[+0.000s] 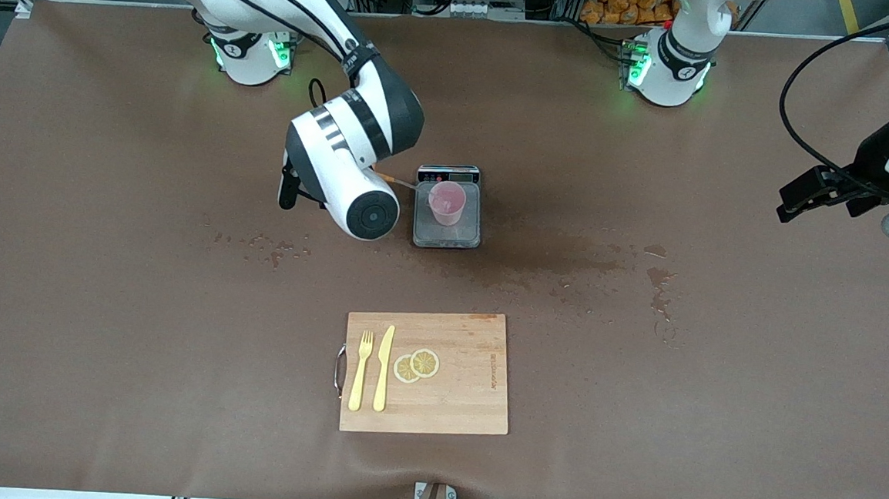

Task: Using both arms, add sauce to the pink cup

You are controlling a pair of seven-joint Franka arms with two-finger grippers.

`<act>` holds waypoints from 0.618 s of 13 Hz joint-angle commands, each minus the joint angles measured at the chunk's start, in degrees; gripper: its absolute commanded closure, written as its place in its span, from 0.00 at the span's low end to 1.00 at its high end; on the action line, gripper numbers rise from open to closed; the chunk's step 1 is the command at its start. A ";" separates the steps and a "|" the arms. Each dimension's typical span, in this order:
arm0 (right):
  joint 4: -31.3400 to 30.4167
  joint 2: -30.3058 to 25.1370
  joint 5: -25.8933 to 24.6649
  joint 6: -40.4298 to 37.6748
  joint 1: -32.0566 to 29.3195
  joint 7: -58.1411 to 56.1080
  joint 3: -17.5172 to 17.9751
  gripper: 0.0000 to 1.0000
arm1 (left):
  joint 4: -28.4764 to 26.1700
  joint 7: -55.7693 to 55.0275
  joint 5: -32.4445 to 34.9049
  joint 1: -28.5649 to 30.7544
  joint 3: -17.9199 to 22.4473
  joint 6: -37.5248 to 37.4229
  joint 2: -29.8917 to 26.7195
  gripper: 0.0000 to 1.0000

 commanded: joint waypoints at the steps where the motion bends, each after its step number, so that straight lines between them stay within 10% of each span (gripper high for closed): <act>1: 2.19 1.08 -1.69 -1.72 0.20 0.56 0.43 0.67 | -2.02 0.78 -0.78 -0.37 0.33 -0.59 -2.31 0.00; 8: 2.02 -5.32 4.62 -2.16 -10.14 -14.17 0.52 0.64 | -2.72 2.62 -0.61 -0.81 0.42 -1.65 -3.54 0.00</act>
